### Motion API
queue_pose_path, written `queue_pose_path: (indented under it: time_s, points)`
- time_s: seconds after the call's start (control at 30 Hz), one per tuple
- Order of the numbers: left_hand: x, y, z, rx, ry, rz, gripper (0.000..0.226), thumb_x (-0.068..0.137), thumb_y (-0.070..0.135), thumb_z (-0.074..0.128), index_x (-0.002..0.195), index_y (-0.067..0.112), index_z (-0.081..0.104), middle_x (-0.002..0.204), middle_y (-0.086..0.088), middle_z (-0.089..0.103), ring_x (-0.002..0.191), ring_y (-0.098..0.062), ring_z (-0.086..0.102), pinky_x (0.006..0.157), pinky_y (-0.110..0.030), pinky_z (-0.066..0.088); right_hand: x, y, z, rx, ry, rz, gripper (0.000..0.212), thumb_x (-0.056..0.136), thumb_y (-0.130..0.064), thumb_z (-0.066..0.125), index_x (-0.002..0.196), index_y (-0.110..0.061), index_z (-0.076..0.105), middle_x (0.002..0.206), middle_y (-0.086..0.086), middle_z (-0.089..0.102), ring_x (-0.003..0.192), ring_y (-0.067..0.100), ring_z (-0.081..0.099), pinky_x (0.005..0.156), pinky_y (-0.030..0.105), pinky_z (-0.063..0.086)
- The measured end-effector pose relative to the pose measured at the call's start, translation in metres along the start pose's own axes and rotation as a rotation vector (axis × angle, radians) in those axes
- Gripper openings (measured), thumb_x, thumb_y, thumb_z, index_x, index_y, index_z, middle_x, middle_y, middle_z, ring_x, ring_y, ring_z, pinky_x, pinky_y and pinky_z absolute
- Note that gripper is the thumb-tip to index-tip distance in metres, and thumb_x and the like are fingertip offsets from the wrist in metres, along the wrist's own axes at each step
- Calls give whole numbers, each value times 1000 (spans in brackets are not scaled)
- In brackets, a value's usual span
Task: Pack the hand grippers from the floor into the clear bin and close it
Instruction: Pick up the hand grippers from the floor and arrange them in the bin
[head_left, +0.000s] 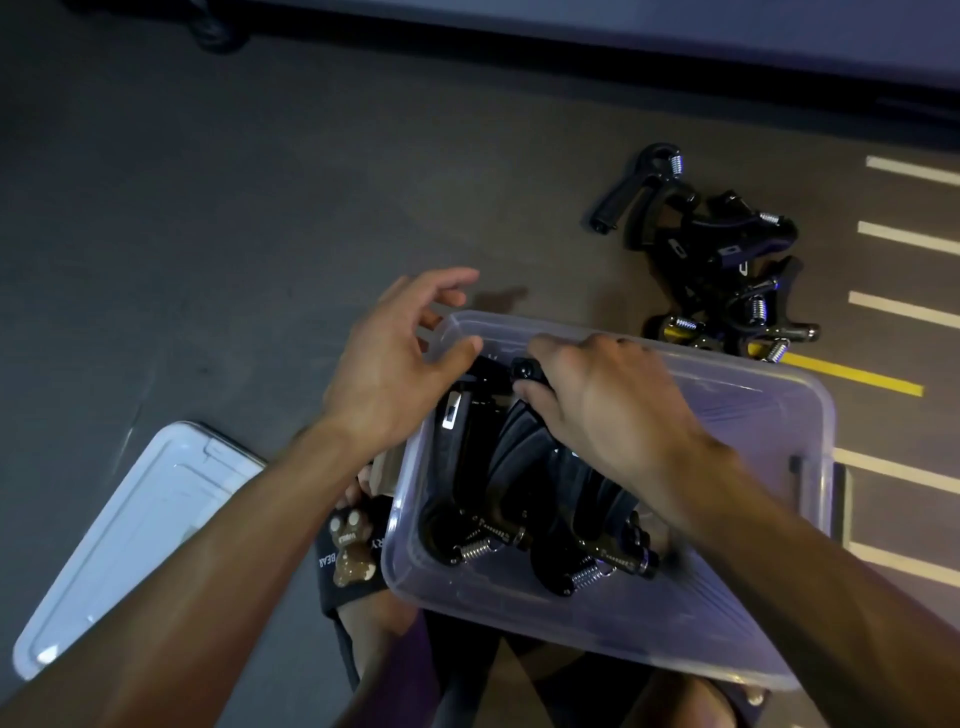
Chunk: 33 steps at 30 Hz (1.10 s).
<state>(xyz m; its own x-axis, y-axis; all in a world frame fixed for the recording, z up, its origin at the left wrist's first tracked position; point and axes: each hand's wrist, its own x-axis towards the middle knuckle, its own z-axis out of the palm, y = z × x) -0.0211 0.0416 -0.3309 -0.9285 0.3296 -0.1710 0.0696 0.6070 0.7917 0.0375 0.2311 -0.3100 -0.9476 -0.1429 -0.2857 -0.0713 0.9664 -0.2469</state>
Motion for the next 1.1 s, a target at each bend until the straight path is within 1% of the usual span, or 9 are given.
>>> queue_pose_path:
  time_s: [0.07, 0.2, 0.27, 0.37, 0.5, 0.67, 0.83, 0.97, 1.1]
  points:
    - [-2, -1, 2, 16, -4, -4, 50, 91, 25, 75, 135, 41, 57, 120, 21, 59, 107, 5, 59, 85, -1, 43, -4, 2, 4, -5, 50, -16, 35, 98, -49, 50, 119, -22, 52, 89, 6, 69, 85, 34, 68, 64, 34, 37]
    - [-6, 0, 5, 23, 8, 39, 44, 93, 22, 74, 132, 36, 61, 119, 24, 59, 113, 11, 55, 91, -2, 40, -16, 10, 11, 16, 112, -22, 43, 95, -50, 52, 129, -25, 49, 93, 3, 73, 84, 34, 70, 69, 37, 50]
    - [-6, 0, 6, 40, 17, 70, 41, 93, 22, 74, 130, 34, 64, 118, 22, 60, 112, 11, 55, 93, -4, 40, -22, 18, 11, 51, 147, -22, 37, 95, -51, 50, 122, -27, 51, 90, 0, 73, 82, 33, 70, 68, 38, 53]
    - [-3, 0, 8, 50, 32, 108, 36, 92, 22, 75, 126, 30, 67, 117, 15, 63, 110, 7, 58, 94, -4, 39, -26, 32, -7, 208, 258, 23, 25, 91, -48, 50, 99, -27, 60, 75, -2, 72, 71, 29, 71, 61, 37, 55]
    - [6, 5, 13, 57, 18, 167, 26, 93, 22, 75, 118, 26, 74, 111, 9, 66, 105, -1, 61, 93, -11, 42, -8, 69, -38, 395, 409, 165, 13, 88, -29, 59, 91, -21, 69, 74, -5, 71, 69, 20, 68, 65, 33, 54]
    - [20, 11, 19, 52, -46, 188, 16, 96, 27, 71, 110, 24, 77, 105, 12, 70, 100, 0, 64, 91, -12, 44, 37, 128, -27, 251, 245, 412, 18, 86, -28, 64, 103, -24, 70, 98, 2, 74, 92, 29, 68, 80, 43, 57]
    - [33, 12, 21, 53, -95, 167, 16, 99, 30, 66, 108, 23, 77, 100, 12, 72, 96, 1, 66, 85, -10, 45, 64, 164, -11, 48, 71, 527, 40, 85, -28, 69, 124, -25, 61, 128, 13, 60, 111, 40, 61, 89, 49, 52]
    - [43, 15, 23, 43, -104, 142, 16, 99, 31, 66, 107, 23, 77, 97, 11, 72, 91, -2, 66, 80, -10, 44, 76, 182, 1, 99, 5, 531, 44, 84, -16, 71, 127, -21, 62, 134, 14, 56, 115, 40, 60, 94, 47, 51]
    - [48, 20, 25, 33, -120, 141, 16, 100, 29, 66, 108, 21, 77, 99, 10, 73, 91, 0, 65, 79, -10, 44, 79, 195, 7, 170, 56, 521, 39, 81, -4, 67, 118, -16, 69, 122, 17, 66, 109, 39, 64, 95, 43, 52]
